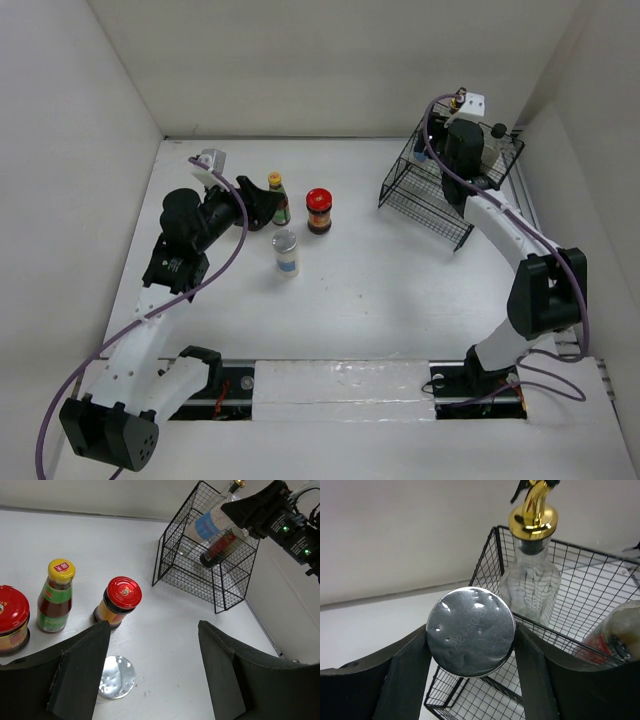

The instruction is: Organize the condiment bottles

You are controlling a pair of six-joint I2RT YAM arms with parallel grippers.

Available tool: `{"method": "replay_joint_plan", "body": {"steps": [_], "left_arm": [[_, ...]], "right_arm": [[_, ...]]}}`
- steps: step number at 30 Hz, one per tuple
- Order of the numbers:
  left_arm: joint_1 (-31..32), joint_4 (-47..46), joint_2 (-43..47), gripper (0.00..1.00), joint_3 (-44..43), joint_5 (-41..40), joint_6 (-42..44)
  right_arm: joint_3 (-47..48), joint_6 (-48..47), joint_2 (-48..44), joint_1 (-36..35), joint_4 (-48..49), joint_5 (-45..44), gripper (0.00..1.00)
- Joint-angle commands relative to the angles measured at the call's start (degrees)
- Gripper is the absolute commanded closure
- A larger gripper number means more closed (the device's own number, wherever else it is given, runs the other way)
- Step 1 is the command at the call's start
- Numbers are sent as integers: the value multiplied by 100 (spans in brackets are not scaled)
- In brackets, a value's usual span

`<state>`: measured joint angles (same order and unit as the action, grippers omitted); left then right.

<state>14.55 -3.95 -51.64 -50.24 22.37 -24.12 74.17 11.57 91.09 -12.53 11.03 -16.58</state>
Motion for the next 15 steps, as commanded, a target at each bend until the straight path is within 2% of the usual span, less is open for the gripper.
{"method": "replay_joint_plan", "body": {"steps": [1, 8, 11, 12, 15], "left_arm": [[4, -177, -13, 33, -39, 22, 21], [4, -177, -13, 33, -39, 22, 21], [4, -177, -13, 33, -39, 22, 21], [4, -177, -13, 33, -39, 22, 21], [4, -177, -13, 33, -39, 22, 21]], "right_arm": [[212, -24, -65, 41, 708, 111, 54], [413, 29, 365, 41, 286, 225, 48], [475, 29, 558, 41, 102, 278, 43], [475, 81, 620, 41, 101, 278, 38], [528, 82, 673, 41, 40, 278, 32]]}}
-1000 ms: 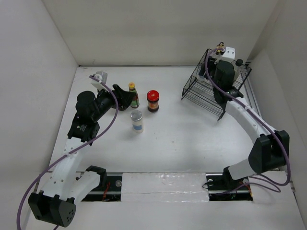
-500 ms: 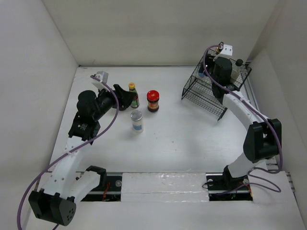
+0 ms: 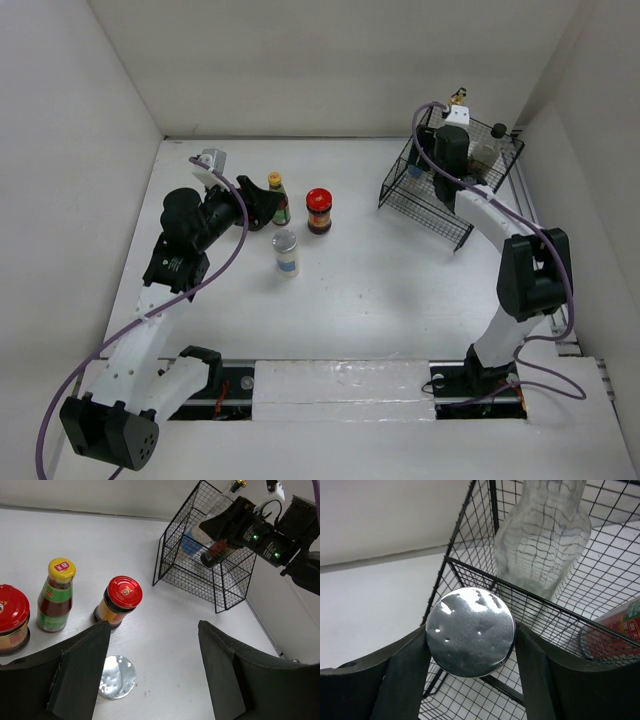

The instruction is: Organize the condiment bottles

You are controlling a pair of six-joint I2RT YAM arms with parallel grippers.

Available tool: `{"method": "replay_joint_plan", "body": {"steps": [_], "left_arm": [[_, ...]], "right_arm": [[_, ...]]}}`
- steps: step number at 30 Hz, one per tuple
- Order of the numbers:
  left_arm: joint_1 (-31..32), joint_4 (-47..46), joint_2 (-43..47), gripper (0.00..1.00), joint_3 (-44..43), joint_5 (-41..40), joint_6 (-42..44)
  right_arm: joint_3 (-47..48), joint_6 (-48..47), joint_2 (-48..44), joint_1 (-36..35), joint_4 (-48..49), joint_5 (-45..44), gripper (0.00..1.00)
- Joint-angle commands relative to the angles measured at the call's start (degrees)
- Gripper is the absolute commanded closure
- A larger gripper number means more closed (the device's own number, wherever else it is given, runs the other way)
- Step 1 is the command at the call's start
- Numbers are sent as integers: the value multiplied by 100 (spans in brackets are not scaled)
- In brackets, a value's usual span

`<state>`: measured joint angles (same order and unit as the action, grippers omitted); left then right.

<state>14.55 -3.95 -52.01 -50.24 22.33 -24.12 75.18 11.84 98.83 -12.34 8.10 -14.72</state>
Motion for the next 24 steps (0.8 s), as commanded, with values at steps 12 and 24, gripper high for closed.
{"method": "replay_joint_plan", "body": {"steps": [12, 24], "left_arm": [[4, -177, 77, 33, -39, 26, 74], [4, 385, 199, 33, -205, -1298, -180]], "right_arm": [[428, 56, -696, 21, 122, 145, 15], [-986, 495, -1788, -1584, 254, 2437, 73]]}}
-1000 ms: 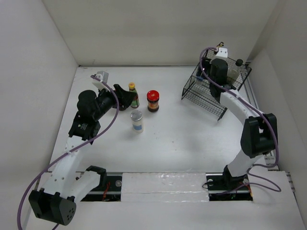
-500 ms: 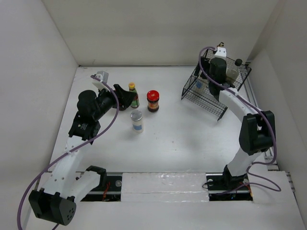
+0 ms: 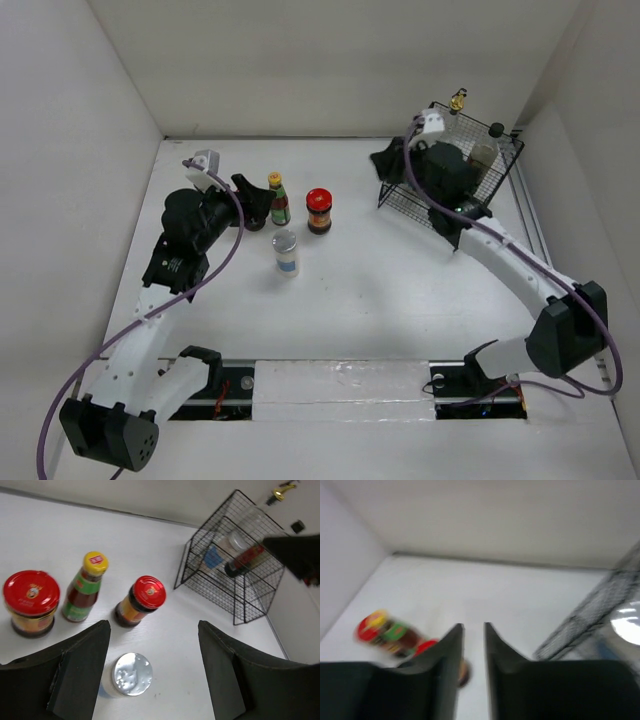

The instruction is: Organize the condiment bottles

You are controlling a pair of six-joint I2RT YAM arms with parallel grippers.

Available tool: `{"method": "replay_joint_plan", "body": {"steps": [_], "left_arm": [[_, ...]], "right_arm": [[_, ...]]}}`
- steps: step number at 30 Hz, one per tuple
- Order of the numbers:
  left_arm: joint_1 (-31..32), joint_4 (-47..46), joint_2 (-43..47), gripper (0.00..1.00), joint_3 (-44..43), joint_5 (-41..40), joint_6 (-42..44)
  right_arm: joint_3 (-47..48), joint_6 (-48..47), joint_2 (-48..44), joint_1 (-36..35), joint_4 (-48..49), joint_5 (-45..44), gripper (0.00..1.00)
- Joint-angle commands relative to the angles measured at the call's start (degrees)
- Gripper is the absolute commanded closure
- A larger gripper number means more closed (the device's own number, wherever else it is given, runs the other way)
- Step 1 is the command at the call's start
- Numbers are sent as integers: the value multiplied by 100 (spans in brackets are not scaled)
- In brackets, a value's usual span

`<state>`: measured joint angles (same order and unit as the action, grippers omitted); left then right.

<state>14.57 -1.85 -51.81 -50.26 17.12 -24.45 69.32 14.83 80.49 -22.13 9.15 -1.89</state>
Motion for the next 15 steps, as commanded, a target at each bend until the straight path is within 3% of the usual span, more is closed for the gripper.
{"method": "replay_joint_plan", "body": {"steps": [1, 5, 6, 9, 11, 15], "left_arm": [[2, 289, 180, 33, -203, -1033, -218], [2, 466, 364, 33, -283, -1598, -421], [2, 466, 365, 32, -283, -1650, -421], [2, 527, 365, 29, -283, -1765, -473], [2, 527, 365, 22, -283, -1818, -473], [2, 527, 470, 19, -283, -1765, -473]], "right_arm": [[-541, 74, 46, -817, 149, 1269, 58], [-788, -261, -16, -1846, 35, 1411, 14], [-788, -383, 45, -2004, -61, 1472, 9], [-727, -560, 352, -2436, -124, 1403, 1], [-570, -613, 616, -2585, -124, 1402, 1], [-271, -779, 1293, -2779, 16, 1332, 1]]}}
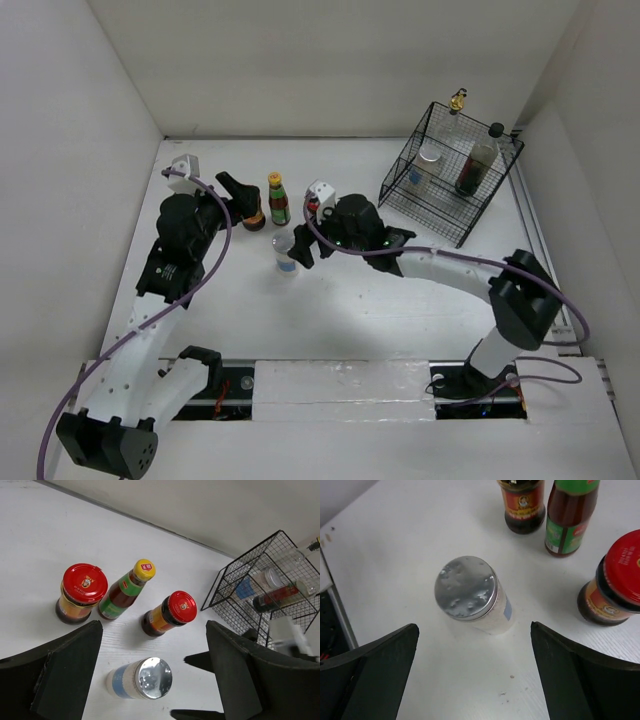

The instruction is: Organize the condiment bottles

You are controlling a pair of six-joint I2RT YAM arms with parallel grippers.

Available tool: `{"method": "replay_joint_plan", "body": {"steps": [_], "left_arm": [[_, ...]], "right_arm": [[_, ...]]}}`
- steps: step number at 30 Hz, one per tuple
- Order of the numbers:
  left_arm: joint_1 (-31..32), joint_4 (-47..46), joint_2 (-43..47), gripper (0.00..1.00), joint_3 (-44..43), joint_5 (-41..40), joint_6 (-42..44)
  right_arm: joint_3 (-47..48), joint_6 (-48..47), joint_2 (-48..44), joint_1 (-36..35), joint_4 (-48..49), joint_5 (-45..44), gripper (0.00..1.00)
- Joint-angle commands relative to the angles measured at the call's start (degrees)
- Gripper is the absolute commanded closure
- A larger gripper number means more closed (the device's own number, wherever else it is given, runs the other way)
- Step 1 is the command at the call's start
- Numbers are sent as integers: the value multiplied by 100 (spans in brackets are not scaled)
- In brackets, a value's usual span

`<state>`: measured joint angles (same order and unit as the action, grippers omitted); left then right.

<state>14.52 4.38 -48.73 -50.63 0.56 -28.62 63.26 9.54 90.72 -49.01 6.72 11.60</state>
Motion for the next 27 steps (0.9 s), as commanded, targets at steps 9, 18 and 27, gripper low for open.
{"method": "replay_joint_plan", "body": {"steps": [9, 18, 27], "left_arm": [[7, -210, 162, 19, -193, 155, 50], [7, -271, 101, 19, -193, 349, 50], [7, -377, 39, 19, -140, 682, 50]], "right_arm": [[907, -269, 1290, -267, 706, -62, 1], [644, 215, 1249, -328, 1665, -596, 50], [90, 92, -1186, 556, 1359, -2255, 52]]}}
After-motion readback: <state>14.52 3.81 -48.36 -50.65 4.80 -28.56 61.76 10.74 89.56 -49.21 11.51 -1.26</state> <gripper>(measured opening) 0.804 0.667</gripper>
